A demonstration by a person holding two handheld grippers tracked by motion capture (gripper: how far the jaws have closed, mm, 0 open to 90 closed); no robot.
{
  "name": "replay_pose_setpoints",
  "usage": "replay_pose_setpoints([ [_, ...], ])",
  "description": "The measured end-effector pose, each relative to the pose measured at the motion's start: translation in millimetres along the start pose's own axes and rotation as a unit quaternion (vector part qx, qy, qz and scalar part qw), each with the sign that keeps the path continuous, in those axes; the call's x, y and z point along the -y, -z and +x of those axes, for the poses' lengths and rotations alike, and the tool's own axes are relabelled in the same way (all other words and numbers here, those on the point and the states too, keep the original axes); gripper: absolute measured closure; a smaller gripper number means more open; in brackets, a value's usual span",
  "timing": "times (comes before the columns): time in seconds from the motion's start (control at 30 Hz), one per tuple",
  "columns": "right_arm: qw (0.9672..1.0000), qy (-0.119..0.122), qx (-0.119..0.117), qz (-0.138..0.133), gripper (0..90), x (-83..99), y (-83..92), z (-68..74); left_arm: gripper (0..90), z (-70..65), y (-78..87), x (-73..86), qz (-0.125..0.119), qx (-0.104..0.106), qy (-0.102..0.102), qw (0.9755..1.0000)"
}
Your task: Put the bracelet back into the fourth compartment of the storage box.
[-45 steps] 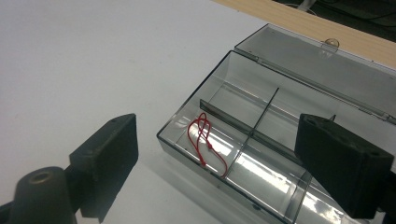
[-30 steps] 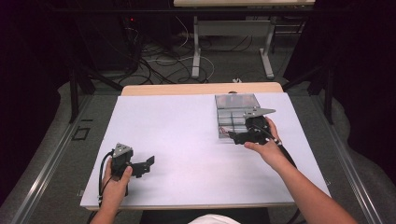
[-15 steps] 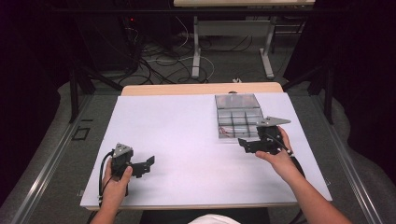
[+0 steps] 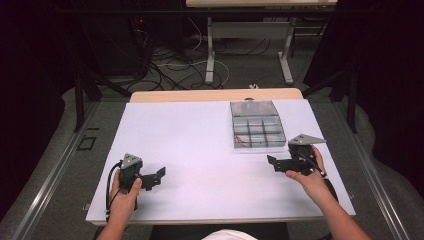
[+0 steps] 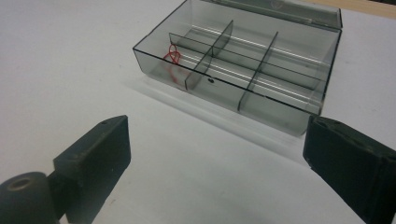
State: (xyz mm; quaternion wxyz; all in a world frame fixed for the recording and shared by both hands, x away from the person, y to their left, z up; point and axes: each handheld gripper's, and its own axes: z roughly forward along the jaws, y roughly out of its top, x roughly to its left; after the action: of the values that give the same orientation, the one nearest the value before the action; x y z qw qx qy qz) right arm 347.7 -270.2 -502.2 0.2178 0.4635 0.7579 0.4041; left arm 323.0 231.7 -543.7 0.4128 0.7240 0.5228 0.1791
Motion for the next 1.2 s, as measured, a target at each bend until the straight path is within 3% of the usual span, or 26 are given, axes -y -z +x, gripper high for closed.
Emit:
replay_pose_setpoints([
  [0.3,0.9997,-0.021,0.015,0.002,4.7,15.3,7.6,-13.5,5.1,-0.3,-0.2,0.2,0.000,-0.001,0.000,1.0000],
  [0.77,0.9991,-0.029,0.025,0.016,4.7,31.8,5.8,-28.7,6.9,-1.7,-2.0,1.0,0.011,0.003,-0.005,0.9999],
  [1.0,0.9985,-0.046,0.027,0.014,4.9,33.2,5.5,-33.8,8.4,-2.2,-3.0,1.3,0.009,0.005,-0.007,0.9999],
  [1.2,0.9968,-0.073,0.030,0.007,6.3,32.6,9.7,-39.1,8.7,-2.3,-2.9,1.3,0.009,0.005,-0.007,0.9999],
])
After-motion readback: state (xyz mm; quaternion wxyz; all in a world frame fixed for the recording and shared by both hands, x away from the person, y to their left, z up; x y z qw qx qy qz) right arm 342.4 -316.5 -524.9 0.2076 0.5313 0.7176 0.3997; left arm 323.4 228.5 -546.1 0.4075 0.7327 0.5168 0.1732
